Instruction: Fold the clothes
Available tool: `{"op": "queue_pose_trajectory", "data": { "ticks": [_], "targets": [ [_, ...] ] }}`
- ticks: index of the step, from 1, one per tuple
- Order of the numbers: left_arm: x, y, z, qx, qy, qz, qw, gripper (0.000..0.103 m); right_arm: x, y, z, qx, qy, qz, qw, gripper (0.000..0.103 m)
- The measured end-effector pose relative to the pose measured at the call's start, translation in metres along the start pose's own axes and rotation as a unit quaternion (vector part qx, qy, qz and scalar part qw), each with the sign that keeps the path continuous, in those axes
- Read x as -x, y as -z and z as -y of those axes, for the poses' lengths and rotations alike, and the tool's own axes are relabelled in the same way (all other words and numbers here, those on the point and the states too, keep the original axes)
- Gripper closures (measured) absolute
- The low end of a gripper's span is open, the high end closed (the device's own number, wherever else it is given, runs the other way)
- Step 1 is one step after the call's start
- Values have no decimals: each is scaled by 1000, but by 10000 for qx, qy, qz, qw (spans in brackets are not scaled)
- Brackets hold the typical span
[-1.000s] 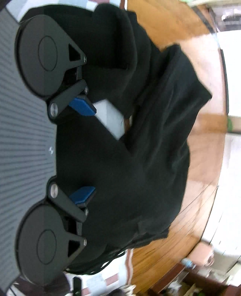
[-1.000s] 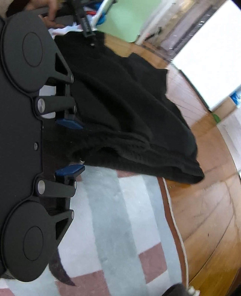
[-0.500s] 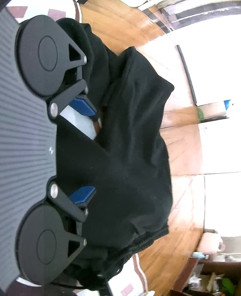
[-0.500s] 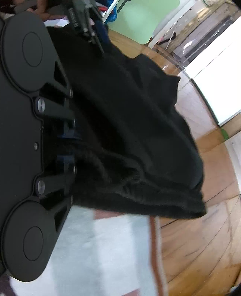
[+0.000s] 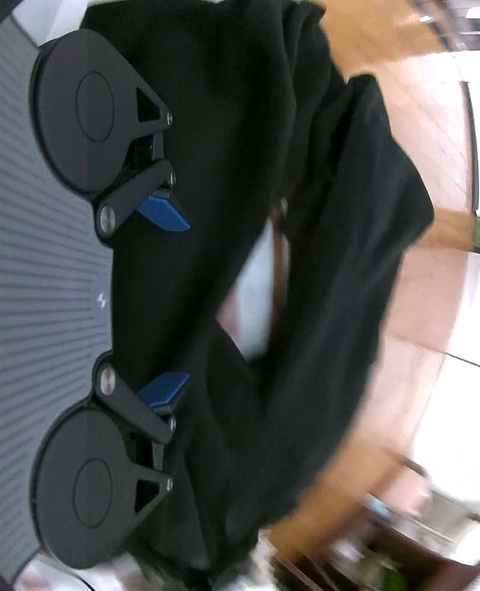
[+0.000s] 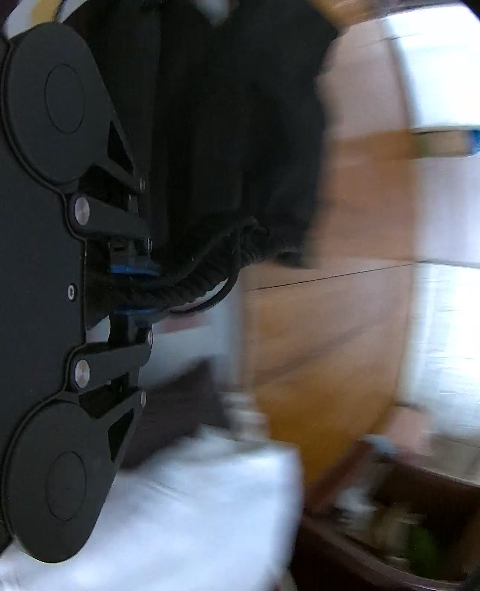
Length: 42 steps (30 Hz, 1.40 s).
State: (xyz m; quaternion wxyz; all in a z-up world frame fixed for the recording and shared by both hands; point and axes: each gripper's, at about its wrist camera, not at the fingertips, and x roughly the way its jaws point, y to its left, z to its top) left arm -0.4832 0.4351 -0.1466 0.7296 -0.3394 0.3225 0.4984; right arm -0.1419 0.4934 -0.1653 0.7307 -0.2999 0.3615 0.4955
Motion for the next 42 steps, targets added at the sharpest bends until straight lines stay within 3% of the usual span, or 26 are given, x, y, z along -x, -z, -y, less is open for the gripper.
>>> {"op": "queue_pose_trajectory", "data": {
  "ticks": [2,4,6,8,11,13,15,18,21,24,27,30,32,33,36,37,38,40,42],
  "targets": [
    [-2,2,-1,-102,-97,-86,9999,19,-13,12,7,-442,-81,-156,9989,78],
    [0,0,-6,20,-43,-63,10000,19,-10,16,10,-625,-58,10,9980,73],
    [3,-1,-10,133,1,-16,9999,19,-8,14,13,-518,-43,137,9986,79],
    [10,-4,-13,195,-11,162,9997,19,13,10,10,-470,16,760,9960,98],
    [30,-3,-22,311,-218,396,9985,19,51,9,9,127,1441,1653,9756,99],
    [42,-2,-30,567,-293,476,9968,19,43,7,43,-452,938,1052,9890,99],
    [52,-1,-41,869,-286,597,9940,19,37,13,56,-881,368,812,9921,97],
    [64,2,-59,1316,-466,848,9866,19,41,14,25,-763,-405,916,9920,85],
    [77,9,-85,1901,-773,1257,9706,19,41,15,-28,-190,-1246,871,9882,72],
    [79,19,-126,2838,-412,1544,9455,19,33,10,-87,403,-2149,656,9736,58],
    [71,30,-156,3516,-210,1358,9260,19,20,-3,-147,665,-2914,398,9535,51],
    [67,37,-173,3773,-321,1187,9179,19,3,-22,-202,687,-3596,-84,9306,46],
    [65,39,-178,3777,-334,1126,9184,19,-10,-30,-240,1026,-4018,-485,9086,29],
    [63,39,-181,3803,-319,1089,9179,19,-20,-35,-259,1286,-4187,-692,8963,28],
    [62,40,-184,3847,-252,1024,9170,19,-33,-30,-308,2126,-3819,-575,8976,28],
    [60,40,-184,3829,-233,1016,9179,19,-35,-31,-312,2109,-3969,-613,8912,36],
    [61,41,-183,3810,-207,1024,9186,19,-37,-32,-315,2093,-4117,-650,8846,63],
    [65,42,-184,3803,-146,1077,9185,19,-35,-30,-320,2078,-4359,-686,8730,93],
    [69,44,-186,3827,-141,1165,9164,19,-18,-21,-316,2234,-4649,-387,8558,93]
  ]
}}
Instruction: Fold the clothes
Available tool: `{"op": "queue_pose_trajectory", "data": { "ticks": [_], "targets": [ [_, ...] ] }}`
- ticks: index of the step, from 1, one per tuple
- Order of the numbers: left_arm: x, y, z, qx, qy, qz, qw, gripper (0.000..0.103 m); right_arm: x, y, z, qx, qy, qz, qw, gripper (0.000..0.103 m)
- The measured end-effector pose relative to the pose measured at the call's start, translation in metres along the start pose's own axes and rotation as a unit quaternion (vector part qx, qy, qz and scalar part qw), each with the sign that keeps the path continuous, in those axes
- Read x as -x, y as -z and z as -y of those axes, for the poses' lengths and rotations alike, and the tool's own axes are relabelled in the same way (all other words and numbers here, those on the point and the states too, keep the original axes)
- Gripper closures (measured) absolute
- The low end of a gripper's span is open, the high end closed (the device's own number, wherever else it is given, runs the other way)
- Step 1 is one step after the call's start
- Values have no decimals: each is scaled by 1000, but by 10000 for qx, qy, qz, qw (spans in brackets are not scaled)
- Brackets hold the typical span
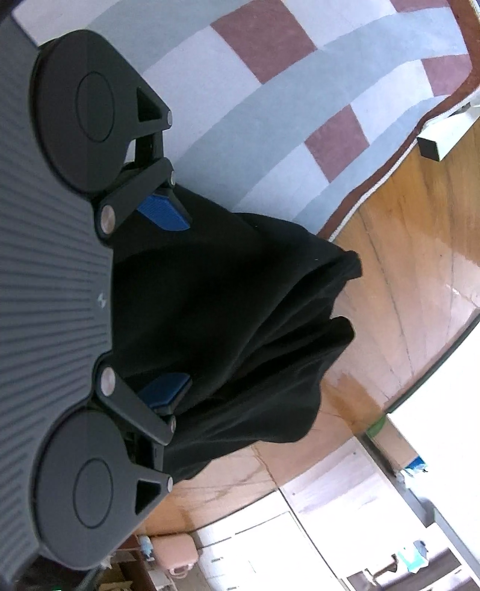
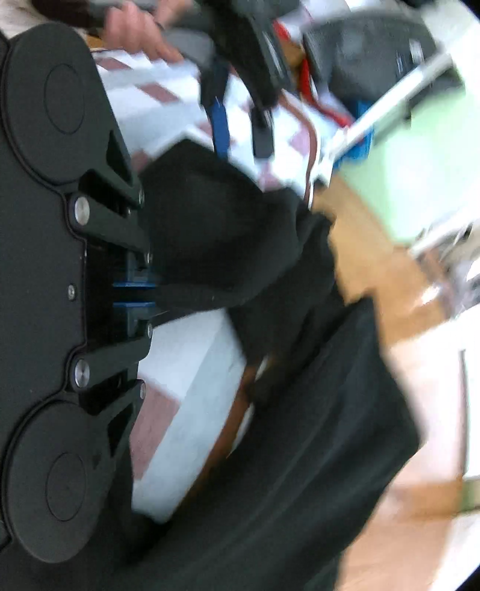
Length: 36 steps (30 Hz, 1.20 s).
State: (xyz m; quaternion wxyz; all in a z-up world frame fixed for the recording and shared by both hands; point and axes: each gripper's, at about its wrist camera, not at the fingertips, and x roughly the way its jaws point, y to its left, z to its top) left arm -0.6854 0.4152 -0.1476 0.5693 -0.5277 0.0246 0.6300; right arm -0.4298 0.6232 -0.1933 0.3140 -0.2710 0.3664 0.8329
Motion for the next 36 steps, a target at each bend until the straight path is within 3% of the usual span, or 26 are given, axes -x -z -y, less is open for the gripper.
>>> {"op": "queue_pose_trajectory", "data": {
  "ticks": [2,5,9,13,15,16,17,20,24,26,28,30,32,33,34,35,36],
  "targets": [
    [1,-1,-3,73,20,46,10000,19,17,10,-9,-26,-488,139,9987,95],
    [3,-3,-5,162,60,94,9998,19,40,32,-16,-230,-854,220,9958,95],
    [16,-4,4,-90,26,455,9989,19,48,62,-45,-44,-1481,-92,9889,95],
    [24,-3,19,-628,-151,721,9953,19,27,101,-68,301,-1326,-828,9873,95],
    [17,0,27,-889,-177,526,9945,19,15,118,-68,200,-1085,-1011,9887,95],
    [9,4,34,-1104,-114,237,9935,17,11,124,-69,160,-822,-1028,9912,95],
    [0,7,40,-1318,-51,-51,9913,15,8,129,-68,81,-533,-1029,9932,99],
    [-20,25,61,-1945,-140,-556,9792,15,14,136,-66,-232,-493,-817,9952,98],
    [-33,42,89,-2619,-389,-540,9628,14,24,136,-82,137,-622,-690,9956,95],
    [-45,45,97,-2797,-564,-630,9563,9,30,134,-89,313,-777,-660,9943,95],
    [-64,50,98,-2874,-880,-957,9489,0,33,132,-86,343,-1017,-887,9903,95],
    [-90,59,91,-2982,-1332,-1390,9349,1,31,131,-76,262,-1108,-1093,9875,95],
    [-97,65,93,-3179,-1489,-1304,9272,1,21,137,-69,103,-1034,-1262,9865,95],
    [-96,66,96,-3293,-1495,-1191,9247,4,18,139,-67,47,-1022,-1270,9866,95],
    [-94,67,98,-3441,-1475,-1019,9216,13,19,140,-68,39,-1043,-1224,9870,95],
    [-92,68,101,-3591,-1488,-846,9175,37,19,140,-69,31,-1063,-1179,9873,95],
    [-89,68,103,-3745,-1594,-670,9110,54,20,141,-69,22,-1083,-1134,9876,95]
  ]
}}
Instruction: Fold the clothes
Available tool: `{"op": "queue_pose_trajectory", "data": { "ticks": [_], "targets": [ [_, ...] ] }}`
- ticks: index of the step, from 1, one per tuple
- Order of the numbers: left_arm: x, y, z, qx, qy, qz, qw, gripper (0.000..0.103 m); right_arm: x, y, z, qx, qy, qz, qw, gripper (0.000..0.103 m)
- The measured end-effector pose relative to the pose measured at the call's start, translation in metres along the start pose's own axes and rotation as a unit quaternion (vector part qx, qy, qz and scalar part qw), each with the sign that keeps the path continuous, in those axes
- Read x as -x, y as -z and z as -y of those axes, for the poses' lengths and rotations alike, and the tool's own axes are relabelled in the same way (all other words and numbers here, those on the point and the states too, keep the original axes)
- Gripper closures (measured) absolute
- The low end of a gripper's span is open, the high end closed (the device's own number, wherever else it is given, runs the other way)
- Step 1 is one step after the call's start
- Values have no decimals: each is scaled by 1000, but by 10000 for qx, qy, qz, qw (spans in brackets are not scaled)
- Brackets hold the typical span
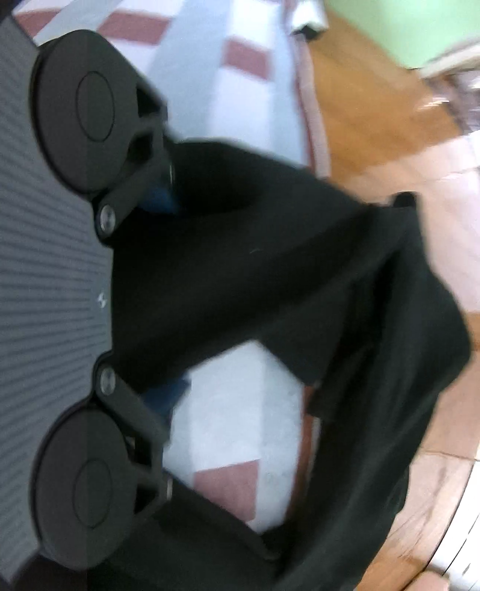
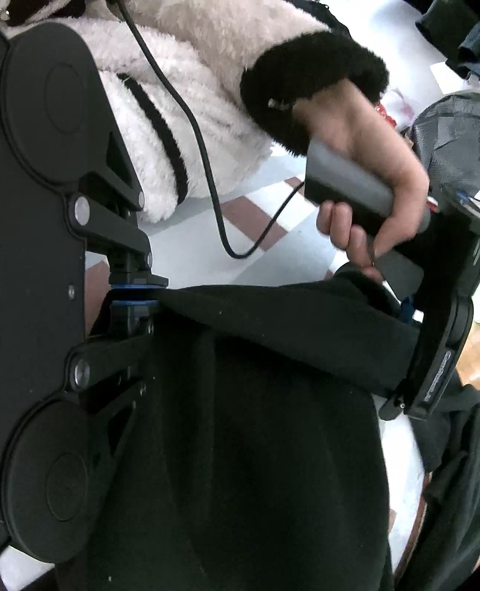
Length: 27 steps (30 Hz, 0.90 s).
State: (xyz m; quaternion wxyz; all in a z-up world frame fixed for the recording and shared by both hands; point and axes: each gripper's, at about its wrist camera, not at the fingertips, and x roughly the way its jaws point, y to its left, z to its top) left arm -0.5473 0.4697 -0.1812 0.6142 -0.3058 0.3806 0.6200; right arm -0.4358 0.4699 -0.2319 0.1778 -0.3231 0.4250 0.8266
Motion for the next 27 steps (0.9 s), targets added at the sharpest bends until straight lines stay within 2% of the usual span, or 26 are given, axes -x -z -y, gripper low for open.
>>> {"op": "queue_pose_trajectory", "data": {
  "ticks": [1,3,5,6,8,9,10,11,13,14,15,16,17,19,20,24,25,27],
  "targets": [
    [3,-1,-2,-73,-171,114,9998,86,2,0,0,-17,-18,61,10000,95],
    [14,-2,-13,90,-224,320,9992,91,7,-1,0,-114,-84,233,9996,95],
    [48,0,-45,703,-56,881,9936,92,18,-2,1,-297,-234,556,9977,95],
    [73,4,-61,999,-39,1298,9865,92,26,-2,1,-379,-316,739,9960,95],
    [126,29,-104,1918,202,2099,9585,92,41,-2,0,-534,-512,1167,9904,95],
    [145,44,-123,2357,348,2361,9421,92,47,-3,4,-731,-692,1385,9852,95],
    [154,60,-136,2678,407,2415,9318,91,53,-3,7,-927,-871,1602,9789,95],
    [157,77,-147,2891,346,2252,9298,89,59,-4,10,-1121,-1046,1812,9714,95],
    [135,101,-160,3056,130,1423,9414,88,52,-3,21,-1442,-1147,1784,9666,95],
    [122,111,-166,3117,40,966,9452,87,44,-3,22,-1469,-995,1621,9707,95],
    [109,121,-174,3227,19,529,9450,87,34,-4,21,-1416,-763,1352,9777,95],
    [102,131,-186,3486,194,229,9368,87,25,-4,19,-1362,-531,1082,9833,95],
    [100,138,-197,3760,444,176,9254,84,15,-3,17,-1306,-368,866,9870,95],
    [106,142,-209,3932,687,313,9163,76,0,2,15,-1362,-180,589,9888,94],
    [110,140,-209,3911,632,364,9174,72,-3,4,16,-1481,-159,562,9872,94],
    [127,127,-214,3469,16,486,9366,57,-1,4,29,-1791,-168,496,9824,90],
    [132,124,-217,3431,-46,576,9375,52,3,6,27,-1800,-127,478,9824,90],
    [128,112,-230,3491,29,799,9337,43,19,12,27,-1801,-34,494,9824,88]
  ]
}}
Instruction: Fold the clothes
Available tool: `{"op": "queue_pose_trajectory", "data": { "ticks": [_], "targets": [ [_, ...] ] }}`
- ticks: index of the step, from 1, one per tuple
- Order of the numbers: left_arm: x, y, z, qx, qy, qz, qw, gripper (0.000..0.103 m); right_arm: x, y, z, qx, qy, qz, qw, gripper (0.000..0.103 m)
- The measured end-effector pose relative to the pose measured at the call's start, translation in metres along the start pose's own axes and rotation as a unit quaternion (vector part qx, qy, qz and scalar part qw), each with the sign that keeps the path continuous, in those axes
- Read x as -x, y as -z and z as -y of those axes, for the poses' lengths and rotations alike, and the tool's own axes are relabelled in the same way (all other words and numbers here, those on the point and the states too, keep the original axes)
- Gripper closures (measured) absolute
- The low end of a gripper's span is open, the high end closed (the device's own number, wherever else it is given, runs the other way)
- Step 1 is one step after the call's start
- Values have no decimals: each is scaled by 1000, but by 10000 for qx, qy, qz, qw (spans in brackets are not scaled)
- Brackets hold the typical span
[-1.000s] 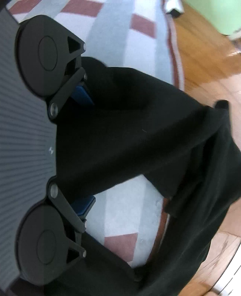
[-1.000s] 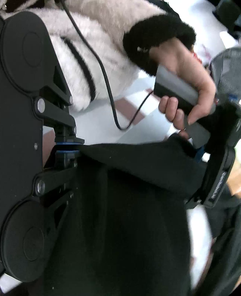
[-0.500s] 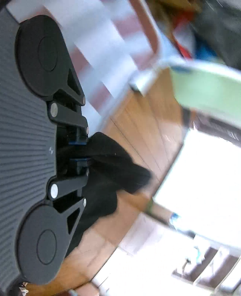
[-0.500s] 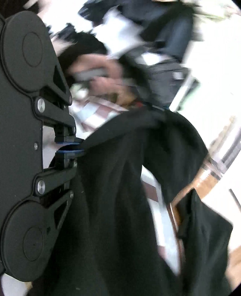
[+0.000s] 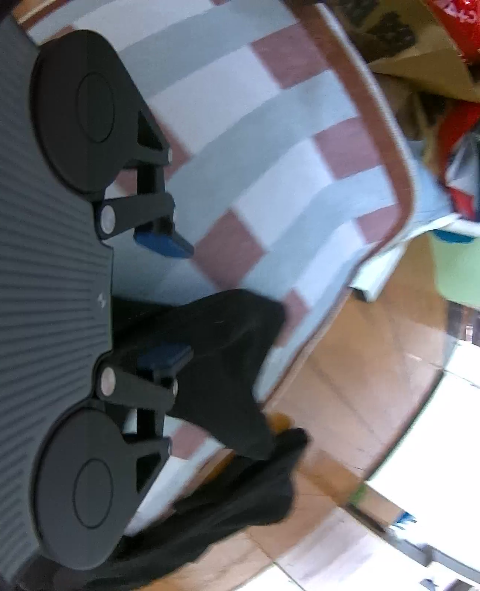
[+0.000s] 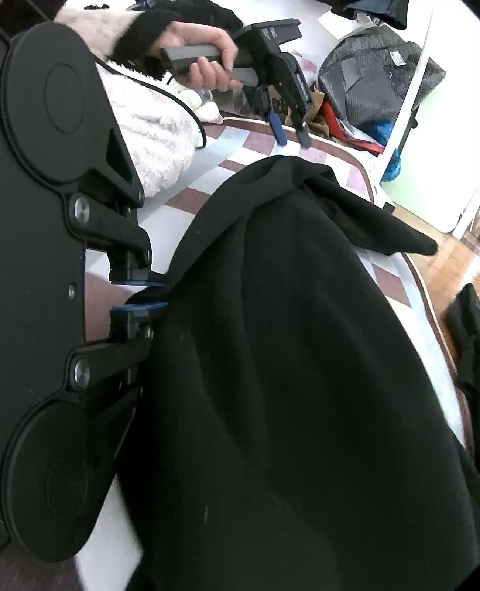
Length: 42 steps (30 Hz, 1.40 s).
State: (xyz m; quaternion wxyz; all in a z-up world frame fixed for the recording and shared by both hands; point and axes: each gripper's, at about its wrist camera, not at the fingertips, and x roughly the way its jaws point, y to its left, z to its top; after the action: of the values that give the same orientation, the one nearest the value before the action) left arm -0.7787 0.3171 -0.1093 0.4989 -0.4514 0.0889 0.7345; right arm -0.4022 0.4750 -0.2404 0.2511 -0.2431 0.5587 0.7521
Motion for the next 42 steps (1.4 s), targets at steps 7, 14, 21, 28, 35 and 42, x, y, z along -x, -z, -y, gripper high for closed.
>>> {"op": "queue_pose_trajectory", "data": {
  "ticks": [7,14,21,28,35,42],
  "targets": [
    [-87,-47,-15,-208,-1,-1178,9928,10,108,10,35,-751,406,1141,9898,54],
    [-122,-46,12,-666,535,-1291,9879,15,220,67,88,-1968,1634,2545,9326,50],
    [-116,-47,31,-975,589,-677,9912,95,239,113,116,-2799,1966,2941,8925,47],
    [7,-88,-2,-607,79,1909,9797,95,230,107,126,-2755,2139,3176,8817,47],
    [3,-36,-41,-518,-1101,1089,9866,93,235,111,136,-2689,2180,3343,8766,47],
    [-9,-5,-40,-537,-1361,336,9887,74,251,116,133,-2691,2101,3477,8733,47]
  ]
}}
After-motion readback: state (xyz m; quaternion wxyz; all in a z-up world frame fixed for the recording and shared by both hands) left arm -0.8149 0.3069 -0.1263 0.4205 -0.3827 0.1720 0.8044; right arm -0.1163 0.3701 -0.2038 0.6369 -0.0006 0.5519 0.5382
